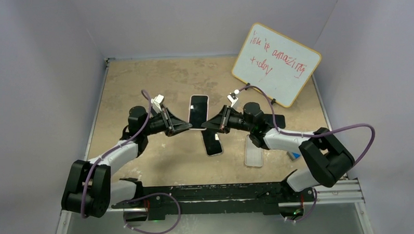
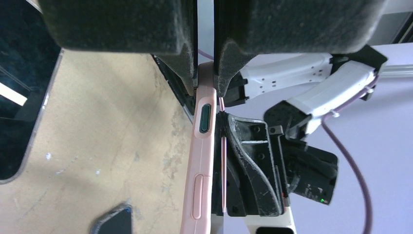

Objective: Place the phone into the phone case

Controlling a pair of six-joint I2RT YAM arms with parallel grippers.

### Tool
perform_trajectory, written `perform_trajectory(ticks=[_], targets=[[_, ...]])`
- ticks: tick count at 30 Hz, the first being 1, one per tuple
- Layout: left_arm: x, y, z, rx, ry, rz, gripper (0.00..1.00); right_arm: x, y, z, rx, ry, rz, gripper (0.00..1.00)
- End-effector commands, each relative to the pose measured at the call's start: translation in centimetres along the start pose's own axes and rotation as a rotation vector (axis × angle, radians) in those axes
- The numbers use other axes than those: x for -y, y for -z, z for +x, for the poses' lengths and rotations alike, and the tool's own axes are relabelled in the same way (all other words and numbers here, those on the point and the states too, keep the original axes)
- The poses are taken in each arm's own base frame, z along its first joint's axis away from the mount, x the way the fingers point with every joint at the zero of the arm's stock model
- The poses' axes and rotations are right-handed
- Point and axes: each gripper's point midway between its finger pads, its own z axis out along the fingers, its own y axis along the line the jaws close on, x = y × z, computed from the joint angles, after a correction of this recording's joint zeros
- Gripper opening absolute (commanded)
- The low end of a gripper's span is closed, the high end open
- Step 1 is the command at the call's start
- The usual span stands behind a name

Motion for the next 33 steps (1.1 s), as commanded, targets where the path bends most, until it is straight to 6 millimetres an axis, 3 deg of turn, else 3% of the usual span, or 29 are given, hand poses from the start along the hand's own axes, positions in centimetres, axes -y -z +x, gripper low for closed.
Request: perform_trajectory(ticks=[1,3,7,8,11,14,15,18,25,28,29,33], targets=[[-1.8,-0.4,-0.3,-0.024,-0.08,-0.11,0.0,-1.6,-0.5,-1.3,0.034,0.098,-0.023,0.0],[-3.0,-0.4,-0.6,-0.027,-0.097,-0.191,0.0,-1.0,-0.7,-1.2,0.023,0.118,0.012,0.0],[-2.9,-0.4,-0.9,-0.043,-0.145,-0.227,0.0,0.0,-0.7,-0.9,0.001,0.14,0.07,0.0],[-3.1,-0.3,-0.9,-0.042,-0.151,-0.246,0.04,0.3,-0.6,-0.9,0.003,0.142,0.083,0.0],[-3.4,-0.3,-0.9,-0.054,-0.167,-0.261,0.35,1.0,0.1,-0.6,-0.018,0.153,0.14,0.0],[-3.8,0.1,-1.1,-0.062,-0.192,-0.31,0.74,2.0,1.4,-1.4,0.001,0.242,0.272,0.0],[-4.0,0.2,-1.3,-0.059,-0.209,-0.331,0.78,2.2,1.9,-1.6,0.004,0.264,0.303,0.0],[-4.8,0.6,-1.9,-0.045,-0.247,-0.393,0.79,3.0,3.3,-1.6,-0.039,0.313,0.357,0.0],[-7.8,1.7,-3.9,-0.055,-0.302,-0.595,0.79,7.0,7.0,-1.7,-0.119,0.317,0.554,0.0],[-9.4,3.8,-6.9,-0.031,-0.344,-0.811,0.82,8.7,8.5,-1.8,-0.126,0.29,0.63,0.0],[-9.6,4.5,-8.5,0.007,-0.347,-0.885,0.85,9.0,8.7,-1.8,-0.125,0.28,0.631,0.0],[-11.6,6.6,-11.7,0.098,-0.313,-1.102,0.95,9.4,9.4,-1.4,-0.133,0.257,0.624,0.0]])
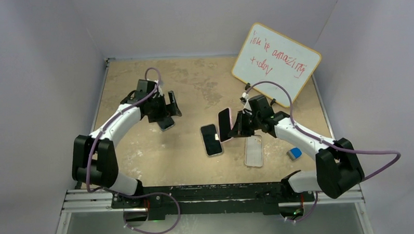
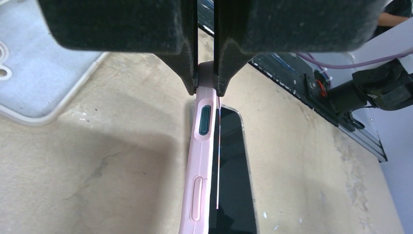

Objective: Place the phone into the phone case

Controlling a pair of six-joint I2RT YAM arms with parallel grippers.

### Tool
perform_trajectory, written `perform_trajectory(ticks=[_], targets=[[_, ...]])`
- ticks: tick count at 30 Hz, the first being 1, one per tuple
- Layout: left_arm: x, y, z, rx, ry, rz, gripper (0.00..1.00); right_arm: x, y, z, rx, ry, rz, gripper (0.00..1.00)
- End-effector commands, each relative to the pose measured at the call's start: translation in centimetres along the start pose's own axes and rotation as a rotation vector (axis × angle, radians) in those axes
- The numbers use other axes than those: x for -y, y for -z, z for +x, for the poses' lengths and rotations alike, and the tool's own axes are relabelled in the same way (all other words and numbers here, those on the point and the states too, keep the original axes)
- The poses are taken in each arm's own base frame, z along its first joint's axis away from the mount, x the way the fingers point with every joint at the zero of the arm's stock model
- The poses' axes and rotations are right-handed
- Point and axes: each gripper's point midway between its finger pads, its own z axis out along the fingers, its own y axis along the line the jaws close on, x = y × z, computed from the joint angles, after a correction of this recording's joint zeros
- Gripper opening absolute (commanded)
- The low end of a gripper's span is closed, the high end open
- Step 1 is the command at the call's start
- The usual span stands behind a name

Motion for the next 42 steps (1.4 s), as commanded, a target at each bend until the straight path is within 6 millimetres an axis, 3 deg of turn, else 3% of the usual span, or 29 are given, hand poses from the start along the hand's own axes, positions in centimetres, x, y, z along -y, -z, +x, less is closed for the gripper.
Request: perform_trajectory(ticks=[1,10,13,19,22,28,33,38,42], targets=[[-5.4,0.7,-2.8,0.06,0.008,-0.322,0.99,0.1,1.0,-0.1,0.004,0.051,-0.015,0.0],[-10.1,-1.9,-5.2,0.024,0.041,-0.553,1.0,3.2,0.0,2.4,-0.092,0.023,0.057,0.0],[-10.8,-2.9,-6.5,0.027,0.055,-0.558,0.98,3.8,-0.4,2.9,-0.112,0.017,0.064,0.0],[-11.5,-4.9,-7.7,0.002,0.042,-0.576,0.95,2.2,-1.4,4.6,-0.162,-0.005,-0.1,0.0],[-11.9,-5.9,-7.3,-0.027,0.041,-0.577,0.98,0.9,-1.7,5.1,-0.177,-0.032,-0.191,0.0],[-12.1,-7.5,-6.0,-0.076,0.045,-0.545,0.99,1.0,-2.0,5.9,-0.201,-0.064,-0.211,0.0],[-10.1,-8.9,-5.0,-0.136,0.02,-0.398,0.73,0.0,-3.0,6.9,-0.219,-0.063,-0.234,0.0],[-10.0,-8.2,-2.9,-0.215,-0.035,-0.401,0.62,-0.4,-4.2,8.6,-0.243,-0.099,-0.204,0.0],[-9.2,-7.8,0.3,-0.305,-0.107,-0.4,0.61,-0.3,-4.0,8.6,-0.209,-0.157,-0.178,0.11]])
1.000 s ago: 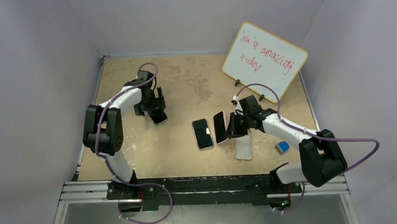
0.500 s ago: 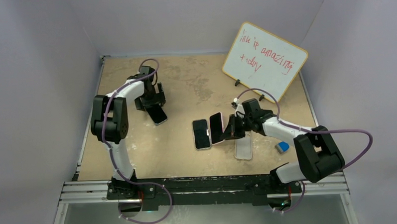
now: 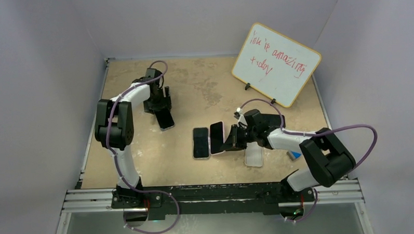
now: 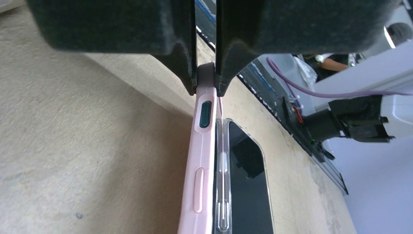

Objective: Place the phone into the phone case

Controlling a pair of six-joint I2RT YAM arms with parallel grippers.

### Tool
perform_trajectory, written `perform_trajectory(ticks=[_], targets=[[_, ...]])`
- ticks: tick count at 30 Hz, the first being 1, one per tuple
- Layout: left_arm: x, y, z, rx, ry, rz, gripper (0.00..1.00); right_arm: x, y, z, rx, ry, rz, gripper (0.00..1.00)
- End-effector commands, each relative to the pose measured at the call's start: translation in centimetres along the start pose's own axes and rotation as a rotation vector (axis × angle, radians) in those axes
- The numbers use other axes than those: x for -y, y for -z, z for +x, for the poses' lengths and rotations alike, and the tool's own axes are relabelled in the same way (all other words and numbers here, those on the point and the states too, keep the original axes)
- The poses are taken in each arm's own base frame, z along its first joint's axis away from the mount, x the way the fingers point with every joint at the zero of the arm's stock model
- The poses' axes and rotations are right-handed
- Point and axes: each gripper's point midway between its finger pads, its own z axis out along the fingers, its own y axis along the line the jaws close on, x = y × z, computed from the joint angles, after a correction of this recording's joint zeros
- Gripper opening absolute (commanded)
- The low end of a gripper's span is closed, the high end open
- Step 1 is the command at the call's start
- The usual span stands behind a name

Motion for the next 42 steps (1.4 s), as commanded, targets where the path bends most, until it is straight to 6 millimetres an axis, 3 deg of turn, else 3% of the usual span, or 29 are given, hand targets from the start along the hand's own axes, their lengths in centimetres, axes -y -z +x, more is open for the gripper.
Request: perform_trajectory(ticks=[1,6,9,15,18,22,25,30,32,37,41,42], targets=[[1.7,-0.5,7.3,-0.201,-0.161,0.037,0.61,0.4,0.0,2.4,-0.039,-0.079,0.034,0.16],[2.8,0.3,11.5,-0.255,-0.238,0.039,0.55,1.5,0.7,2.8,-0.012,-0.114,0.109,0.32],[3.5,1.2,12.9,-0.263,-0.266,0.06,0.52,1.3,1.2,2.9,-0.012,-0.114,0.117,0.47],[3.6,2.9,14.7,-0.252,-0.303,0.07,0.51,1.5,3.1,2.6,0.055,-0.204,0.207,0.66],[4.2,3.4,16.1,-0.271,-0.308,0.108,0.51,1.5,4.3,0.9,0.169,-0.302,0.267,0.71],[5.1,4.0,17.4,-0.266,-0.333,0.135,0.51,1.9,7.0,-2.9,0.425,-0.533,0.39,0.75],[5.7,4.2,18.3,-0.285,-0.335,0.164,0.55,2.0,9.0,-6.1,0.593,-0.494,0.441,0.76],[6.3,5.6,17.2,-0.226,-0.318,0.19,0.75,3.9,12.9,-10.4,0.776,-0.387,0.618,0.82],[7.1,6.4,16.5,-0.19,-0.32,0.232,0.8,5.0,13.4,-11.6,0.797,-0.329,0.685,0.85],[9.3,8.6,14.6,-0.087,-0.336,0.351,0.84,6.3,13.6,-14.1,0.685,-0.016,0.832,0.93],[10.1,10.0,13.0,0.02,-0.353,0.401,0.84,5.8,14.0,-16.1,0.588,0.201,0.841,0.91],[10.2,10.4,12.9,0.044,-0.36,0.413,0.91,5.5,14.3,-16.3,0.562,0.267,0.845,0.91]])
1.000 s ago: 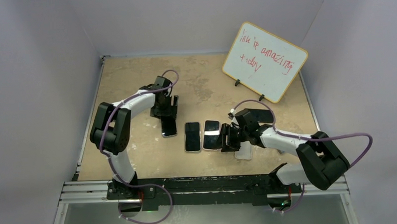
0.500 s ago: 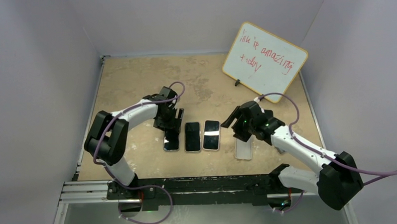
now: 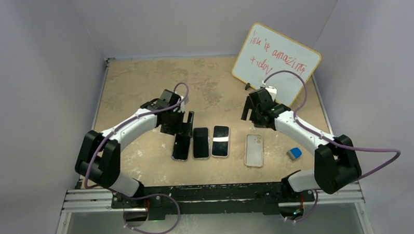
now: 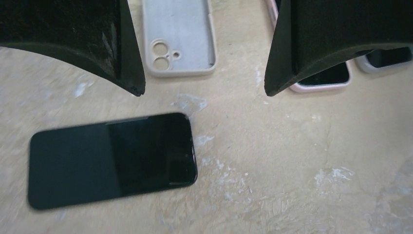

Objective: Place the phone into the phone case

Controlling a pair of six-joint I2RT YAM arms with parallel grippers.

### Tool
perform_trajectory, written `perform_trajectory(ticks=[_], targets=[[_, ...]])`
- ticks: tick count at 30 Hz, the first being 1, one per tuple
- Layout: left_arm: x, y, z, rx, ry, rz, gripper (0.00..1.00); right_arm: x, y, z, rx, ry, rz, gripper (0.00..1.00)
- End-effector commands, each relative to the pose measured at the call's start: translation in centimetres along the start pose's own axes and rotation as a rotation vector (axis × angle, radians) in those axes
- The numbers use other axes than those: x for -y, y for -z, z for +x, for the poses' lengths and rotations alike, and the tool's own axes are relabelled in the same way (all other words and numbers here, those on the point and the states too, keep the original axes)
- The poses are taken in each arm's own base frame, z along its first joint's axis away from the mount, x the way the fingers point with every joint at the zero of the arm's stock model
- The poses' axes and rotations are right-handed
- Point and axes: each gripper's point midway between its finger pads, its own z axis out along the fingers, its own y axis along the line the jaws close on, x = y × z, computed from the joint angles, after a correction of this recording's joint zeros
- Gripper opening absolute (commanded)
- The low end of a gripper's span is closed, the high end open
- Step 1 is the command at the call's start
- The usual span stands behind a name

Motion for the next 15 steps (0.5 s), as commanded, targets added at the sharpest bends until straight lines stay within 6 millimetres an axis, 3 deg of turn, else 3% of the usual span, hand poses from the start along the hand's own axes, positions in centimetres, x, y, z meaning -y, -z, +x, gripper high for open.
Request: perform_trajectory(ticks=[1,3,8,15], targets=[[1.8,2.2,-2.4,0.164,-0.065,0.09,0.92,-0.9,1.1,-4.2,0.083,0.402,-0.078,0.89],[2.5,3.0,-2.6,0.198,-0.087,0.126,0.94,-0.5,0.8,-3.7,0.068,0.619,-0.105,0.84],[2.2,4.6,-3.1,0.267,-0.1,0.105,0.96,1.2,-0.1,-1.0,-0.055,0.915,-0.141,0.87],[2.3,5.4,-3.4,0.298,-0.108,0.106,0.98,1.3,-2.0,0.4,-0.18,1.168,-0.264,0.85]])
